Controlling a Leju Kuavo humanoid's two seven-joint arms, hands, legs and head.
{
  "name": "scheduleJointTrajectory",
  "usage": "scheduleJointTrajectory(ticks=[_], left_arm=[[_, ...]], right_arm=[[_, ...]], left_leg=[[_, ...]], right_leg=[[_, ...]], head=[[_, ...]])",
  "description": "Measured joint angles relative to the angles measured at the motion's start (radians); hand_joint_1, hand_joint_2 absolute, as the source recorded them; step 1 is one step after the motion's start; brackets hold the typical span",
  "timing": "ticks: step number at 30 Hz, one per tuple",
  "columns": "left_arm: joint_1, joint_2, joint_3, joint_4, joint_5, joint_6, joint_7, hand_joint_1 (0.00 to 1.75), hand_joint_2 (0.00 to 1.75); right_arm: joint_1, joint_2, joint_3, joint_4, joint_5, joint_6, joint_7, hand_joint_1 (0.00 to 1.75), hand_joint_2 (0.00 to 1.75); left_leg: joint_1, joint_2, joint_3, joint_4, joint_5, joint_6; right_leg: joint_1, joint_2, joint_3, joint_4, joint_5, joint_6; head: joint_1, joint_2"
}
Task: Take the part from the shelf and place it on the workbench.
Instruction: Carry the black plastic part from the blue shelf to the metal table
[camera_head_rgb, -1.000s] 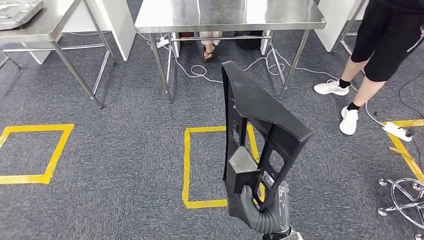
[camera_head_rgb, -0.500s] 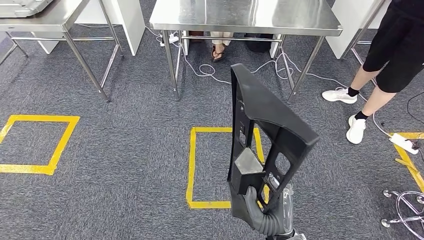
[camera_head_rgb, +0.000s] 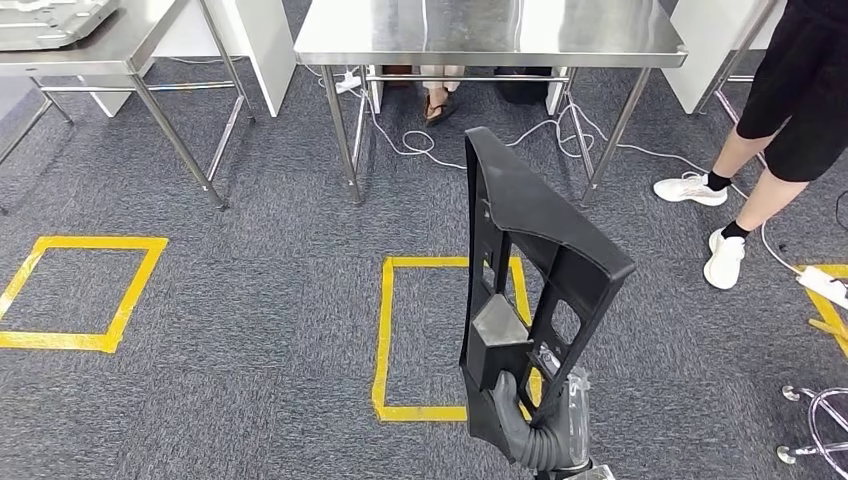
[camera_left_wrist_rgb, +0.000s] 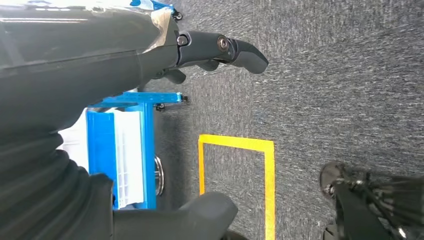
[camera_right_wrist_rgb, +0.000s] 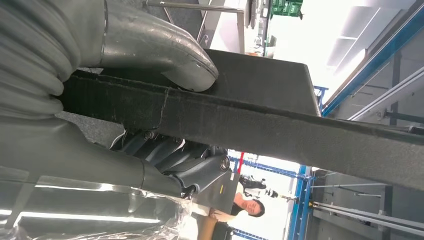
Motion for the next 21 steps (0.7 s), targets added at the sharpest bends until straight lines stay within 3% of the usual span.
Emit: scheduleJointTrajectory(ticks=[2,3,6,8,11,13,16,17,18,20,21], left_arm=[[0.004,0.0,0.0,0.001,0.0,0.0,0.0,0.0,1.75],[0.005,0.0,0.0,0.001,0.0,0.001,0.0,0.0,1.75],[0.005,0.001,0.0,0.001,0.0,0.003,0.0,0.0,1.75],[0.003,0.002,0.0,0.001,0.0,0.004,0.0,0.0,1.75],[0.003,0.002,0.0,0.001,-0.001,0.005,0.0,0.0,1.75],[0.002,0.001,0.0,0.001,-0.002,0.006,0.0,0.0,1.75],[0.002,0.0,0.0,0.001,-0.002,0.008,-0.001,0.0,1.75],[0.002,-0.001,0.0,0.001,-0.002,0.01,-0.001,0.0,1.75],[0.003,-0.001,0.0,0.001,-0.002,0.011,-0.001,0.0,1.75],[0.005,-0.004,0.0,0.001,-0.001,0.012,-0.001,0.0,1.75],[0.006,-0.004,0.0,0.001,-0.001,0.013,-0.001,0.0,1.75]], right_arm=[[0.0,0.0,0.0,0.0,0.0,0.0,0.0,1.75,1.75],[0.0,0.0,0.0,0.0,0.0,0.0,0.001,1.75,1.75],[-0.001,0.0,0.0,0.0,0.0,0.0,0.002,1.75,1.75],[-0.002,0.0,-0.001,0.0,0.0,0.0,0.003,1.75,1.75],[-0.003,0.0,0.0,0.0,0.0,0.0,0.004,1.75,1.75],[-0.005,0.0,0.0,-0.002,0.0,0.0,0.004,1.75,1.75],[-0.006,-0.002,0.0,-0.001,-0.002,0.0,0.006,1.75,1.75],[-0.005,-0.003,0.0,-0.001,-0.003,0.0,0.007,1.75,1.75],[-0.004,-0.003,0.0,0.0,-0.004,0.0,0.008,1.75,1.75],[-0.004,-0.003,0.0,0.001,-0.004,0.0,0.008,1.75,1.75],[-0.003,-0.003,0.001,0.001,-0.003,0.0,0.008,1.75,1.75]], left_leg=[[0.0,0.0,-0.045,0.07,-0.009,-0.002],[0.0,0.001,-0.043,0.053,0.014,0.0],[-0.004,0.01,0.035,-0.127,0.112,0.017],[-0.011,0.016,0.063,-0.185,0.123,0.026],[-0.014,0.013,0.073,-0.2,0.12,0.039],[-0.008,0.012,0.086,-0.213,0.121,0.051],[-0.007,0.011,0.094,-0.214,0.113,0.06],[-0.007,0.008,0.098,-0.214,0.109,0.059],[-0.006,0.006,0.103,-0.214,0.105,0.057],[-0.004,0.0,0.117,-0.213,0.094,0.049],[-0.006,-0.002,0.124,-0.212,0.087,0.042]], right_leg=[[0.003,0.0,0.005,0.0,-0.005,-0.005],[0.004,0.001,0.009,0.0,-0.008,-0.006],[0.011,0.001,0.024,0.0,-0.021,0.0],[0.016,0.001,0.027,0.0,-0.028,0.01],[0.019,-0.002,0.027,0.002,-0.036,0.024],[0.019,-0.002,-0.001,0.06,-0.062,0.028],[0.01,-0.001,-0.115,0.251,-0.123,0.031],[0.007,-0.001,-0.141,0.283,-0.123,0.039],[0.003,-0.001,-0.146,0.276,-0.107,0.05],[-0.006,-0.001,-0.102,0.159,-0.037,0.075],[-0.008,0.0,-0.074,0.092,-0.007,0.08]], head=[[0.0,0.0],[0.0,0.0],[-0.001,0.0],[-0.001,0.0],[-0.001,0.0],[0.001,0.0],[0.004,0.0],[0.004,0.0],[0.004,0.0],[0.005,0.0],[0.007,0.0]])
